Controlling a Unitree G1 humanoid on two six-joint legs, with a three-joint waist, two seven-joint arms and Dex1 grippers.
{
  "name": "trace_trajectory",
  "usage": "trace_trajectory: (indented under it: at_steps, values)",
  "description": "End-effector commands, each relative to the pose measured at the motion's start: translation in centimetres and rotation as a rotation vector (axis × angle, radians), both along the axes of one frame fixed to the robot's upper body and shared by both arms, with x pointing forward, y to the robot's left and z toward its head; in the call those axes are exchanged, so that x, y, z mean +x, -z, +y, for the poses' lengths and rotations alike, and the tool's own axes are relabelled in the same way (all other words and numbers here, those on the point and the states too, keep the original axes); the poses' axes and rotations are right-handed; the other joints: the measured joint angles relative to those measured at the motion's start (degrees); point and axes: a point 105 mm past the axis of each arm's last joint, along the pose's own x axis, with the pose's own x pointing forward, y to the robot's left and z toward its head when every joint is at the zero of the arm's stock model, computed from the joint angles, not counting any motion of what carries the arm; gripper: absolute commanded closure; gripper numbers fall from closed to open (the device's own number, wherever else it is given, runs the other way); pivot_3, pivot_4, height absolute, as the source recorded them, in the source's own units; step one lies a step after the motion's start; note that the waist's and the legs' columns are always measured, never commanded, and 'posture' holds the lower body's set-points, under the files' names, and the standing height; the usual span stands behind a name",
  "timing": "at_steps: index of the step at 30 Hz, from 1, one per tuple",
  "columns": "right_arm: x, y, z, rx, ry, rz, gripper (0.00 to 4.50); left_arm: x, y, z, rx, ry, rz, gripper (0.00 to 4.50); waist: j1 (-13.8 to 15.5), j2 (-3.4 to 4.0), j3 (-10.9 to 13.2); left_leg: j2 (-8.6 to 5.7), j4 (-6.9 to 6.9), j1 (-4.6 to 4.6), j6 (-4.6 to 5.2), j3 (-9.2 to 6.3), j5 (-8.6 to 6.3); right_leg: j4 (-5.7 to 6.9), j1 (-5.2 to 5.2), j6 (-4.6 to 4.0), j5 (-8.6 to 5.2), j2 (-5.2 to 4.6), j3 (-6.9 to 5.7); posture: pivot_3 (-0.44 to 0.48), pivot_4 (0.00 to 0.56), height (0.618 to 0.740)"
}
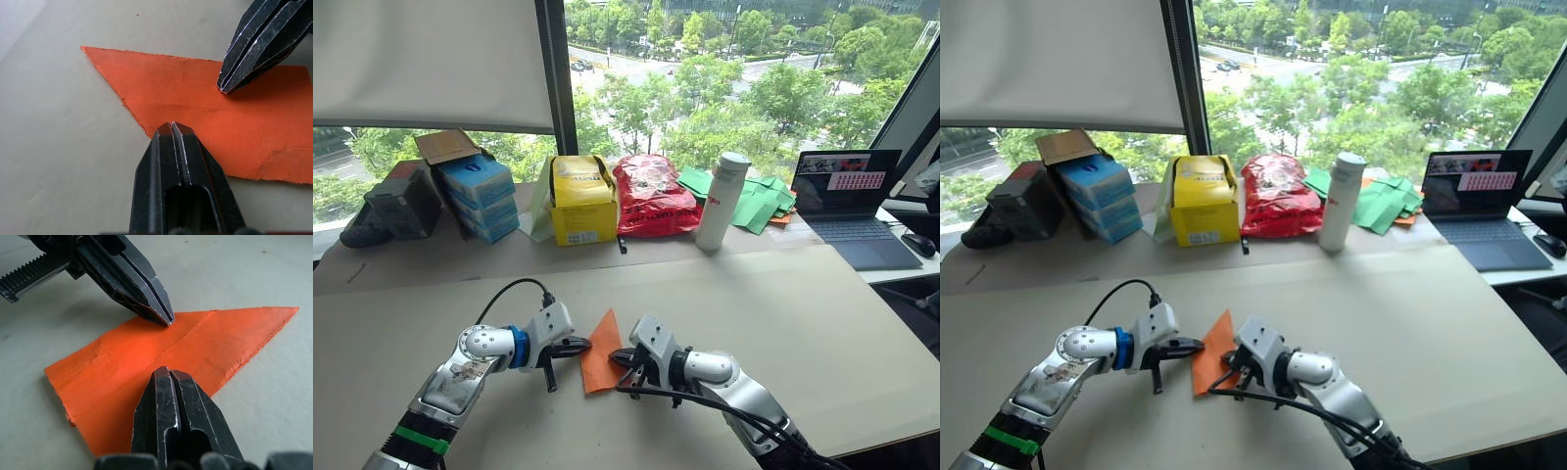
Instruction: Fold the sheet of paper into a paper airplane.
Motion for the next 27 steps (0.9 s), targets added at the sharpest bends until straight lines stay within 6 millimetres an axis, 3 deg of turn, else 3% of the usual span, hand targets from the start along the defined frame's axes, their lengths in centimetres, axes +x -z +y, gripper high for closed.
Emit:
trace_trajectory:
  at_steps: [1,10,15,27]
  values:
    - [1.1,0.2,-0.7,-0.044,0.012,-0.007,4.50,-0.6,1.5,-0.3,0.027,0.011,0.043,4.49,0.08,0.00,0.00,0.00,0.00,0.01,0.01,0.00,-0.01,0.00,0.01,0.00,0.00,0.00,0.00,0.000,0.150,0.740]
    - [2.4,1.9,-1.1,-0.126,0.031,0.039,4.50,-0.8,1.8,-1.1,0.046,0.042,0.037,4.49,-0.08,0.02,-0.12,0.01,0.00,0.09,0.18,0.00,-0.10,0.01,0.09,0.00,0.00,0.00,0.01,0.000,0.150,0.740]
    - [4.6,1.7,-1.2,-0.124,0.108,0.048,4.50,-1.3,2.2,-0.7,0.067,0.047,0.045,4.49,-0.32,0.03,-0.18,0.02,0.00,0.25,0.19,-0.01,-0.11,0.03,0.20,-0.02,0.01,0.01,0.02,0.000,0.150,0.740]
    - [6.4,0.6,1.4,-0.094,0.065,0.004,4.50,-1.5,2.6,-0.3,0.094,0.050,0.047,4.49,-0.56,0.07,-0.19,0.06,-0.22,0.95,0.27,-0.02,-0.17,-0.06,0.78,-0.03,0.00,0.02,0.03,0.000,0.150,0.740]
